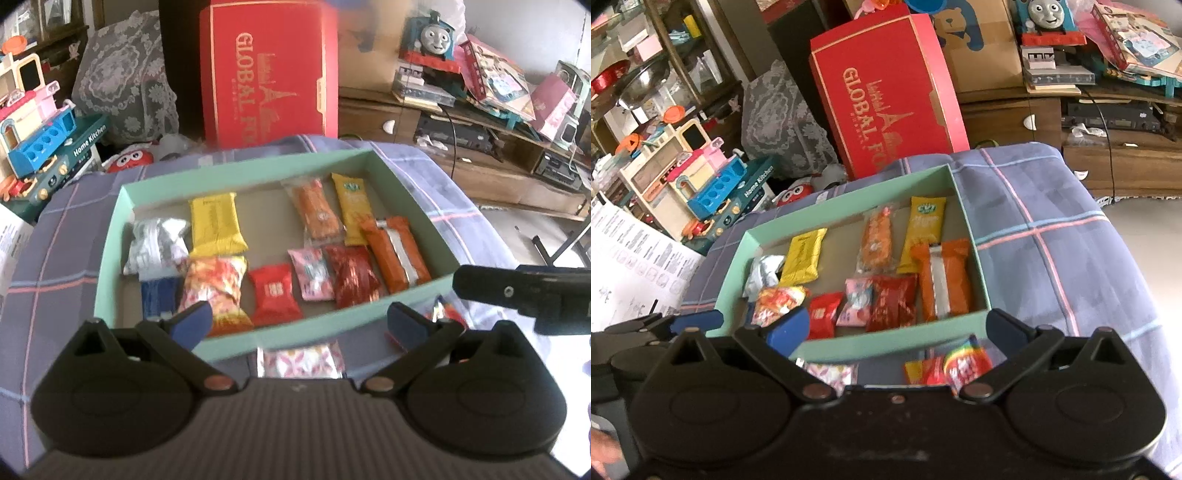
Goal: Organize snacks
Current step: 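Raise both grippers out of the box toward the snack pile, then grasp the pink-patterned packet with the left gripper while the right gripper grasps the Skittles bag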
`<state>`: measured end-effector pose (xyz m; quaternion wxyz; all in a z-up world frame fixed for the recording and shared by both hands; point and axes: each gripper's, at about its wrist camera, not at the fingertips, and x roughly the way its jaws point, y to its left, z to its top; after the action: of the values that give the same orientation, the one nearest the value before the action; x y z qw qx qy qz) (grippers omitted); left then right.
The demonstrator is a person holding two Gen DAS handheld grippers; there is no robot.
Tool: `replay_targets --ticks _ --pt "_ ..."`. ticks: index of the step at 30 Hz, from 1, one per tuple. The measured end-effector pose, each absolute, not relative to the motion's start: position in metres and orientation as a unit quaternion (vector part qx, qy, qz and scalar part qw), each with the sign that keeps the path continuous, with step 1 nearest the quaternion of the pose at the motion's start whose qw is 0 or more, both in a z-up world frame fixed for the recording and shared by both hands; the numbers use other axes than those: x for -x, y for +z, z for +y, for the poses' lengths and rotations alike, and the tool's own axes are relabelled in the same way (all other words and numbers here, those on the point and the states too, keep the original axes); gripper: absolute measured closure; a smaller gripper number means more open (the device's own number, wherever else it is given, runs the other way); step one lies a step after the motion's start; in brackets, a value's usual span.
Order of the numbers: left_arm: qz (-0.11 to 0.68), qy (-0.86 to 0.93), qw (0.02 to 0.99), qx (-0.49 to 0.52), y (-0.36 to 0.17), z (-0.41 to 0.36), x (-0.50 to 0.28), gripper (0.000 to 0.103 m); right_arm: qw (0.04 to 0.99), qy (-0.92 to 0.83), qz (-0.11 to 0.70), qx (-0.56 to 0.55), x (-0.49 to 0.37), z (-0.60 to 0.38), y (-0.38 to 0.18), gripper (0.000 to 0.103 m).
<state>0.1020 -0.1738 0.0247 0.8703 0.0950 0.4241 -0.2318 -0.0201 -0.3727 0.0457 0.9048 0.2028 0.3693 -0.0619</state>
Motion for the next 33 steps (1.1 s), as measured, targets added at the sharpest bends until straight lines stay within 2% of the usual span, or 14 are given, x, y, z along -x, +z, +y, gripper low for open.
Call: replay_targets --ticks 12,29,32,33 --pt "0.459 -0.227 0.85 -0.124 -0.017 -0.169 -0.07 0.0 0.889 -0.081 0.393 -0.218 0.057 -0.378 0.018 0.0" --pt "0.493 -0.214 0.836 -0.111 -0.06 -0.181 -0.101 0.0 0.871 -0.093 0.427 -0.224 0.037 -0.385 -0.033 0.0" --pt "0.487 -0.222 0.836 -0.117 -0.065 -0.192 -0.106 0.003 0.872 -0.089 0.428 -0.219 0.028 -0.383 -0.035 0.0" --pt "0.487 -0.225 0.835 -0.119 -0.066 -0.194 -0.106 0.007 0.872 -0.088 0.429 -0.218 0.025 -0.383 -0.037 0.0"
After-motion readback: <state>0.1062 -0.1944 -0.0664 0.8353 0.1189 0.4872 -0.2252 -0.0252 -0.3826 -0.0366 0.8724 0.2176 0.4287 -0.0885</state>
